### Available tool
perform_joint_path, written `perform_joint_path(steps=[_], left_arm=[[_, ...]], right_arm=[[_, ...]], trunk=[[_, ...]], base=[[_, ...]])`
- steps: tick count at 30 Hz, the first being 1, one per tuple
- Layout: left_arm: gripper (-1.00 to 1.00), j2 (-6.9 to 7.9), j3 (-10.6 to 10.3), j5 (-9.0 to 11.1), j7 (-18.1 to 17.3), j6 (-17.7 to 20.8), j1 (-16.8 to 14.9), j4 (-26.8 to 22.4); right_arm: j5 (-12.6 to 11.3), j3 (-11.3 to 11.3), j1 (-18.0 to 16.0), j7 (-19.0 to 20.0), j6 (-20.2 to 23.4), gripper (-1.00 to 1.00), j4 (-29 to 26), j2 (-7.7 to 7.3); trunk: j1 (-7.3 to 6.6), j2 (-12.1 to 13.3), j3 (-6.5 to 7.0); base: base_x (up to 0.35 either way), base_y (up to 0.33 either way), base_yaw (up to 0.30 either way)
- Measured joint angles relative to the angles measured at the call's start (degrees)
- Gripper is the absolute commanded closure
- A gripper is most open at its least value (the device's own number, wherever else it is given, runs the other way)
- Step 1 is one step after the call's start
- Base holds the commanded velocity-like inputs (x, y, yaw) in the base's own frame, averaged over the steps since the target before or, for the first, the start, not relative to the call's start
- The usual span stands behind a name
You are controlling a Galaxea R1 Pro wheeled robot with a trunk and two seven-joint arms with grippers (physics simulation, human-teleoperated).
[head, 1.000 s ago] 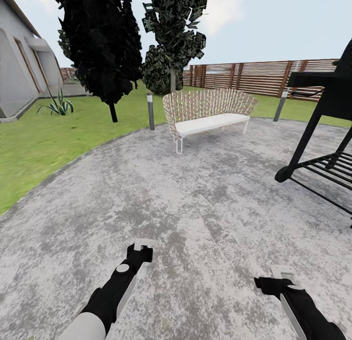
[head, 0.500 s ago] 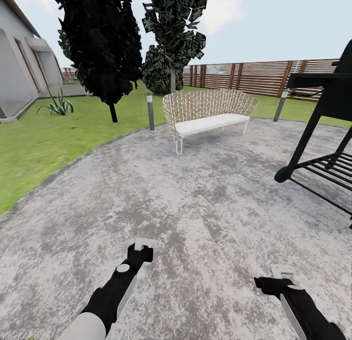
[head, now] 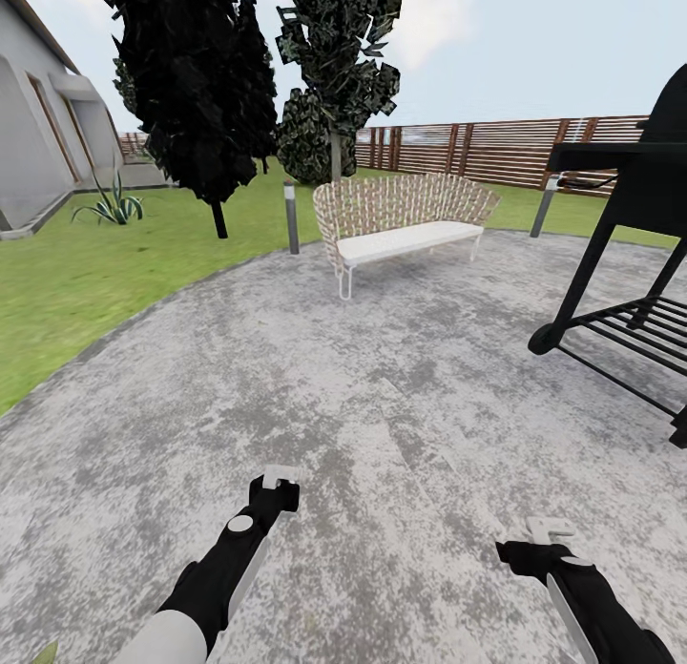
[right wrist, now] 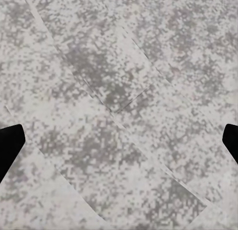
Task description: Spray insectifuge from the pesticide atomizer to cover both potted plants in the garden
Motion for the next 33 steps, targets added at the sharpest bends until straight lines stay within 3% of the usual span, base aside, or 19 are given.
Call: perform_joint_path(steps=[33], left_arm=[[1.00, 0.00, 0.0, 0.0, 0.0, 0.0, 0.0, 0.0]], right_arm=[[0.0, 0.0, 0.0, 0.0, 0.0, -1.00, 0.0, 0.00]], trunk=[[0.00, 0.0, 0.00]], base=[[0.000, 0.000, 0.037]])
